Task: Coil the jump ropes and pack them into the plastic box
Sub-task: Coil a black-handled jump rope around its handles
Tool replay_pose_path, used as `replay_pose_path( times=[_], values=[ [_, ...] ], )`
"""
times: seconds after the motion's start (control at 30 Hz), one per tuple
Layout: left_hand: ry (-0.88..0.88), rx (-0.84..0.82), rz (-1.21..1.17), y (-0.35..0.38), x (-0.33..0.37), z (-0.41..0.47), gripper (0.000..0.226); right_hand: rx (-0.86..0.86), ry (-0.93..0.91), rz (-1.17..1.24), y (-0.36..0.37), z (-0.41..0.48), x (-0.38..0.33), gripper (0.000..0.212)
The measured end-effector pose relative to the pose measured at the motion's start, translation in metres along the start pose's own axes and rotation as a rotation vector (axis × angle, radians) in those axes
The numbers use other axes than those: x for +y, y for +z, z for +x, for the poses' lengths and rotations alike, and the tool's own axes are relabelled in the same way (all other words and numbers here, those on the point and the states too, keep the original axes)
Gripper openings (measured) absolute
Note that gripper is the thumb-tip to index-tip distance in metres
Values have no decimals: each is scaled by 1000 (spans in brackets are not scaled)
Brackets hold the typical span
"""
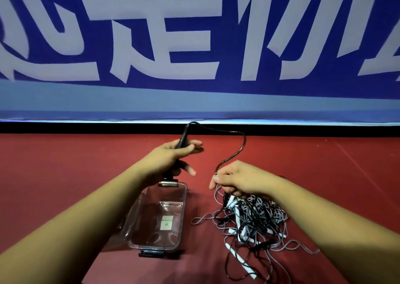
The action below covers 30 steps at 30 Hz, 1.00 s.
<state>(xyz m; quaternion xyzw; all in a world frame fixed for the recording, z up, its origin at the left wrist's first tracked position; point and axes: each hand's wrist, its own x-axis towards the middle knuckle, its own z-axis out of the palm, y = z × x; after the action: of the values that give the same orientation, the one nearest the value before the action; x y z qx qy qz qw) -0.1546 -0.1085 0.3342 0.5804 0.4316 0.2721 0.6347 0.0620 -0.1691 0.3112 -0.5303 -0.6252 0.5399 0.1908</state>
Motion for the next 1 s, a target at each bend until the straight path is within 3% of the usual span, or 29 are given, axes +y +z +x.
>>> replay_pose_path(
  times=[0.1, 0.27, 0.37, 0.43, 0.63, 0.7, 0.77, 0.83, 0.93, 1.0],
  values=[
    [-42, -131, 109, 9, -9, -1, 31, -61, 14, 43, 4, 4, -8, 31],
    [-33, -199, 204, 20, -16, 3, 18, -76, -68, 80, 8, 10, -10, 30],
    [-30, -217, 305, 15, -15, 5, 23, -42, -107, 100, 1, 9, -10, 29],
    [-38, -107, 276, 11, -9, 7, 21, 16, -120, 43, -11, 7, -6, 30],
    [-51, 354, -307, -34, -4, 25, 25, 95, 17, -205, -46, -1, 48, 25],
    [-83, 423, -160, -49, -12, 22, 24, 111, 97, -124, -52, -4, 65, 22],
    [-133, 437, 239, -52, -20, 15, 19, 116, 108, -23, -51, -4, 69, 21],
    [-155, 446, 472, -49, -25, 12, 9, 108, 83, 27, -43, -2, 61, 21],
    [-43, 398, 473, -36, -21, 8, 9, 110, 22, -20, -28, 3, 41, 21],
    [5, 235, 347, -17, -13, 2, 12, 124, -49, -36, -17, 6, 27, 20]
  ],
)
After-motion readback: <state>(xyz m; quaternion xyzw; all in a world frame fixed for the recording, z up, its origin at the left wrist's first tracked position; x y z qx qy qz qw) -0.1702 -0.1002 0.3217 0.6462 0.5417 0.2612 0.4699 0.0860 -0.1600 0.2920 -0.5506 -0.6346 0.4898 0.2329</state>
